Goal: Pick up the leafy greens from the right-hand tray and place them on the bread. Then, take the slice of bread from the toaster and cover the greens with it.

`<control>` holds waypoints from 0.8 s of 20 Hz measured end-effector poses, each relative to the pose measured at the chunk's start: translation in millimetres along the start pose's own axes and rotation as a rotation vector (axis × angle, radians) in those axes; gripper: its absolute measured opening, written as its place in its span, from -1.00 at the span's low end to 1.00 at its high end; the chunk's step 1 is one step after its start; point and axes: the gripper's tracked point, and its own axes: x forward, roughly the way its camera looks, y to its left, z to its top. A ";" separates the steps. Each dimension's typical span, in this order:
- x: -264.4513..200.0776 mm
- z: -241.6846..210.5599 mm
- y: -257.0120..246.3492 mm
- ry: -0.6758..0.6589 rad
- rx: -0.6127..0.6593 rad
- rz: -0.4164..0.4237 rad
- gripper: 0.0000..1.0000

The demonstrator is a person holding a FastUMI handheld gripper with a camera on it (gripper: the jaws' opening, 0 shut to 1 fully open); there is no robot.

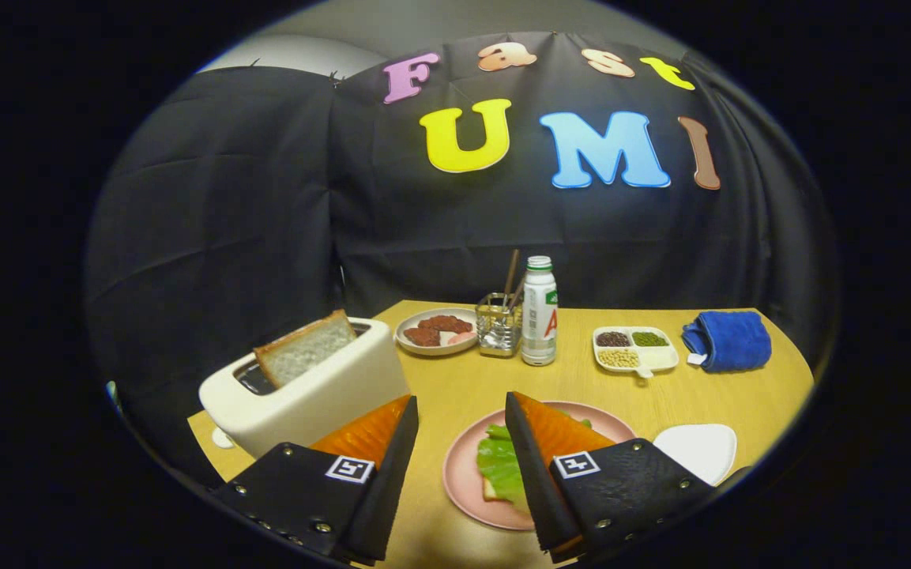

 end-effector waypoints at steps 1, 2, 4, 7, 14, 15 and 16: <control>1.5 5.6 14.6 -0.014 0.000 0.025 0.36; 2.0 10.0 28.6 -0.023 -0.005 0.047 0.36; 4.4 16.8 54.1 -0.037 -0.022 0.089 0.36; 8.6 20.1 82.6 -0.040 -0.041 0.128 0.36; 27.4 12.8 127.1 -0.019 -0.044 0.162 0.36; 30.3 11.4 127.7 -0.017 -0.046 0.145 0.36; 34.1 9.8 126.7 -0.013 -0.043 0.124 0.35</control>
